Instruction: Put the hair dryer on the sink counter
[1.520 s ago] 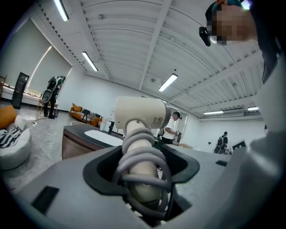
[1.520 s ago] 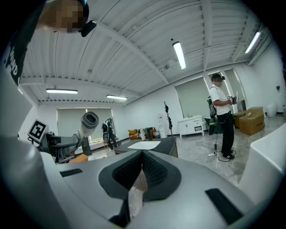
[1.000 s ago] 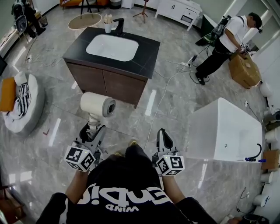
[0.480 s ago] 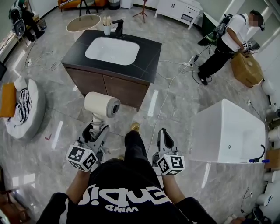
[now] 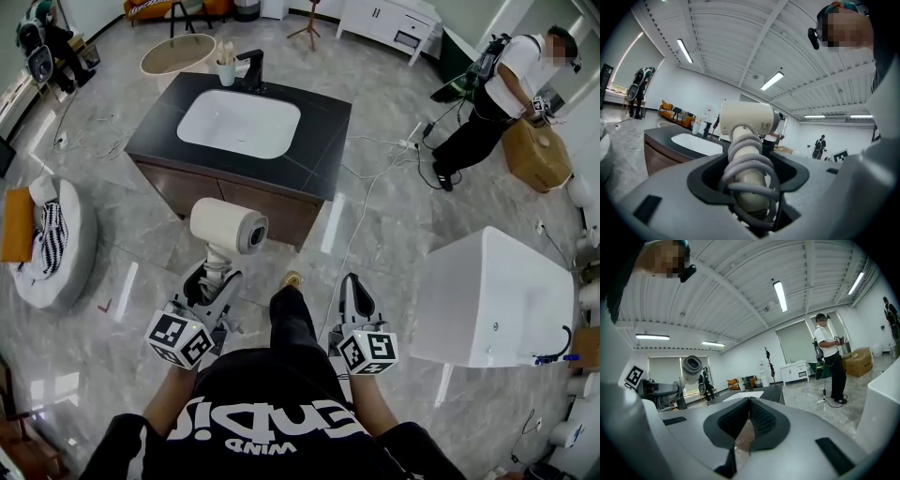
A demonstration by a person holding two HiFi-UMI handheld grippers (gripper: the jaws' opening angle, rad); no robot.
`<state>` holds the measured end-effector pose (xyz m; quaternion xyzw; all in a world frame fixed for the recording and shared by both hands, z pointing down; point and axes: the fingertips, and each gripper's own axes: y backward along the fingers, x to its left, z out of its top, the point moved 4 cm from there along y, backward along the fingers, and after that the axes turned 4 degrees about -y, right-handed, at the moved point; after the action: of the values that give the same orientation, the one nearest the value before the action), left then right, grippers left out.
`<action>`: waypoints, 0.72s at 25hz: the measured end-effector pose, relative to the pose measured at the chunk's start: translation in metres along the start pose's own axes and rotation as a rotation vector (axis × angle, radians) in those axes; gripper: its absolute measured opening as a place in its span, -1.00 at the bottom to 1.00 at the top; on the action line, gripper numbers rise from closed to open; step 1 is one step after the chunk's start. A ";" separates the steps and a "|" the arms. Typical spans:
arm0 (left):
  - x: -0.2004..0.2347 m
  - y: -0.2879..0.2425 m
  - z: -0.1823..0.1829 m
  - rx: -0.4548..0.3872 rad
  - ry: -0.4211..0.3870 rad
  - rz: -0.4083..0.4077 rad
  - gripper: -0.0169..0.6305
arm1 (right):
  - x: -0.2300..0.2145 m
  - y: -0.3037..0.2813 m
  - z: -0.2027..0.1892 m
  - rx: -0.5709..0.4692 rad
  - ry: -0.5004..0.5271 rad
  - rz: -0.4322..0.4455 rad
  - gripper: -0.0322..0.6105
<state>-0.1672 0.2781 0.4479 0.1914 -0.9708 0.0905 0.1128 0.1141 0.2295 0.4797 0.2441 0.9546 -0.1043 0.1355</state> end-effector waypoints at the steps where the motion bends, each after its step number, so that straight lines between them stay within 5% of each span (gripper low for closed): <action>1: 0.003 -0.009 0.003 0.000 -0.001 -0.002 -0.12 | -0.003 -0.008 0.003 0.000 -0.001 0.001 -0.83; 18: 0.050 -0.173 0.052 0.029 0.031 0.016 -0.12 | -0.093 -0.146 0.069 0.031 -0.002 -0.007 -0.83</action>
<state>-0.1542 0.0915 0.4338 0.1839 -0.9690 0.1082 0.1242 0.1347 0.0448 0.4627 0.2427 0.9535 -0.1200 0.1322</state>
